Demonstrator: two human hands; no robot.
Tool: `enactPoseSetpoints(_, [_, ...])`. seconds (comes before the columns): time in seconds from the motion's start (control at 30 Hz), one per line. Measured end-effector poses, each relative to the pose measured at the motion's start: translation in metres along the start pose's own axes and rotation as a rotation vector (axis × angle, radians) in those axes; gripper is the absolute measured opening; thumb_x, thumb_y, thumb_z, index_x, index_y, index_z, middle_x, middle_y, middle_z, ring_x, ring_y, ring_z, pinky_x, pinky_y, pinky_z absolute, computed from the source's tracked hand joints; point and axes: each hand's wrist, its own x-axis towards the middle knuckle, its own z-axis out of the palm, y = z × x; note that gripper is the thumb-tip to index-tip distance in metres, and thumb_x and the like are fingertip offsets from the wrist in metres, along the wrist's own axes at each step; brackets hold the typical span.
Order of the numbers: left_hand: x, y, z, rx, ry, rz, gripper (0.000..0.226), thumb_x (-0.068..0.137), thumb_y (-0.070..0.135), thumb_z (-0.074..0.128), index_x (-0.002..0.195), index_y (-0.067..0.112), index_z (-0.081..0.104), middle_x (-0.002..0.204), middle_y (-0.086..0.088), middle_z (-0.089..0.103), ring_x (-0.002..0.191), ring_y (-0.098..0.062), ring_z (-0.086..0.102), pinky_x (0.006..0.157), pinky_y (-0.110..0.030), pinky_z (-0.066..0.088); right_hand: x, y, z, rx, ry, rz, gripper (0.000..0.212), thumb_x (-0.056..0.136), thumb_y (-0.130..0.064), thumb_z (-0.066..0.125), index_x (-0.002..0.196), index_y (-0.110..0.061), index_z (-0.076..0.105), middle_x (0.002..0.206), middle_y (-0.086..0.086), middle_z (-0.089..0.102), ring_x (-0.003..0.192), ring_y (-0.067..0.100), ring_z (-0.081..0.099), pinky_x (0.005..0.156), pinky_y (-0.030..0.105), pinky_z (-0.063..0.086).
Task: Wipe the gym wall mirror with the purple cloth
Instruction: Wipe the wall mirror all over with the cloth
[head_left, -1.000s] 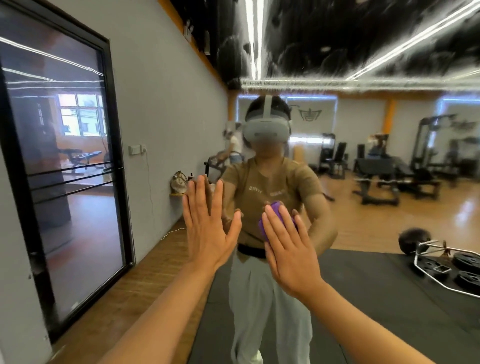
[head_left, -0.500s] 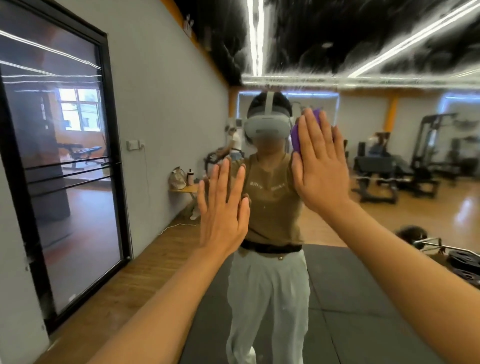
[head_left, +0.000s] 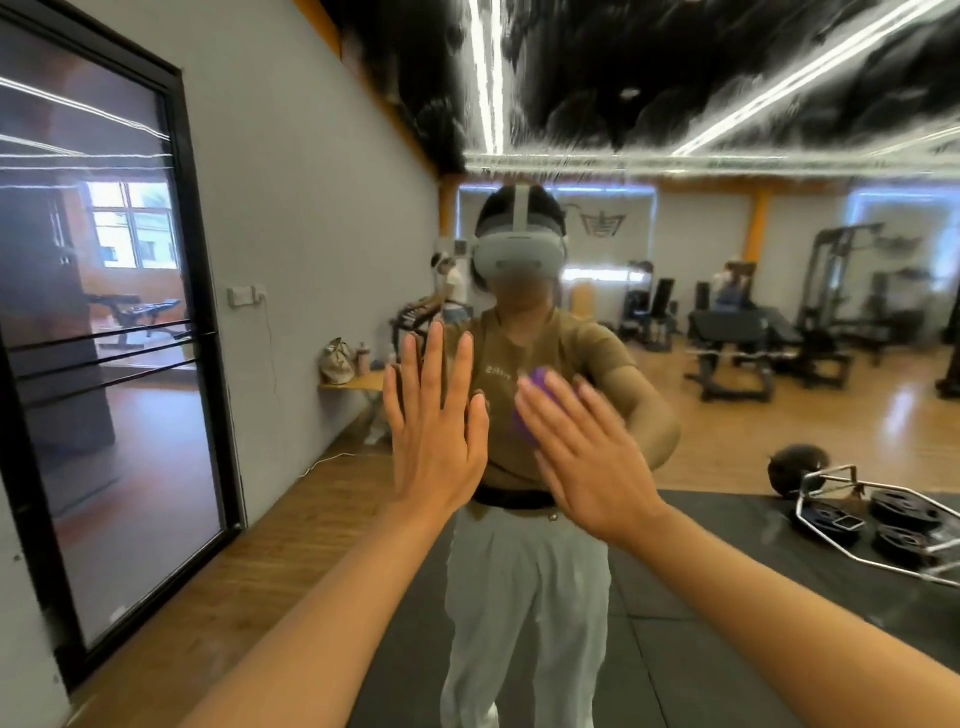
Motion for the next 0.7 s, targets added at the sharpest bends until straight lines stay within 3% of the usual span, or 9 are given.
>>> enactPoseSetpoints(0.17, [0.000,0.006,-0.001,0.005,0.017,-0.020,0.062,0.103,0.031,0.036,0.160,0.012,0.021,0.169,-0.011,0.007,0.156,-0.028,0.001,0.126,-0.045,-0.004,0.072,0.047,-0.026,-0.016,0.121,0.266,0.057,0.107,-0.027,0.030,0.159,-0.004,0.023,0.166,0.014,0.020,0.154,0.031,0.017,0.126,0.041,0.002])
enactPoseSetpoints(0.3, [0.000,0.011,0.000,0.042,-0.010,0.150,0.062,0.103,0.030,0.038,0.160,0.013,0.018,0.168,-0.013,0.011,0.156,-0.026,0.006,0.126,-0.046,-0.001,0.068,0.044,-0.023,0.044,0.181,0.315,0.057,0.106,-0.024,0.033,0.158,-0.002,0.024,0.166,0.015,0.020,0.154,0.032,0.016,0.127,0.044,0.006])
enactPoseSetpoints(0.53, [-0.001,0.015,0.006,0.060,-0.005,0.128,0.060,0.103,0.029,0.035,0.160,0.014,0.021,0.168,-0.011,0.010,0.156,-0.026,0.006,0.126,-0.047,0.003,-0.056,-0.003,0.011,0.048,0.029,0.100,0.061,0.102,-0.024,0.044,0.157,-0.006,0.027,0.166,0.011,0.022,0.154,0.031,0.019,0.126,0.046,0.012])
enactPoseSetpoints(0.7, [-0.003,0.024,0.008,0.084,0.014,0.086,0.059,0.105,0.035,0.032,0.159,0.016,0.019,0.167,-0.013,0.015,0.156,-0.027,0.009,0.125,-0.051,0.010,-0.057,0.013,0.006,0.034,0.025,0.041,0.059,0.102,-0.025,0.042,0.156,-0.006,0.028,0.163,0.011,0.027,0.153,0.028,0.020,0.126,0.044,0.014])
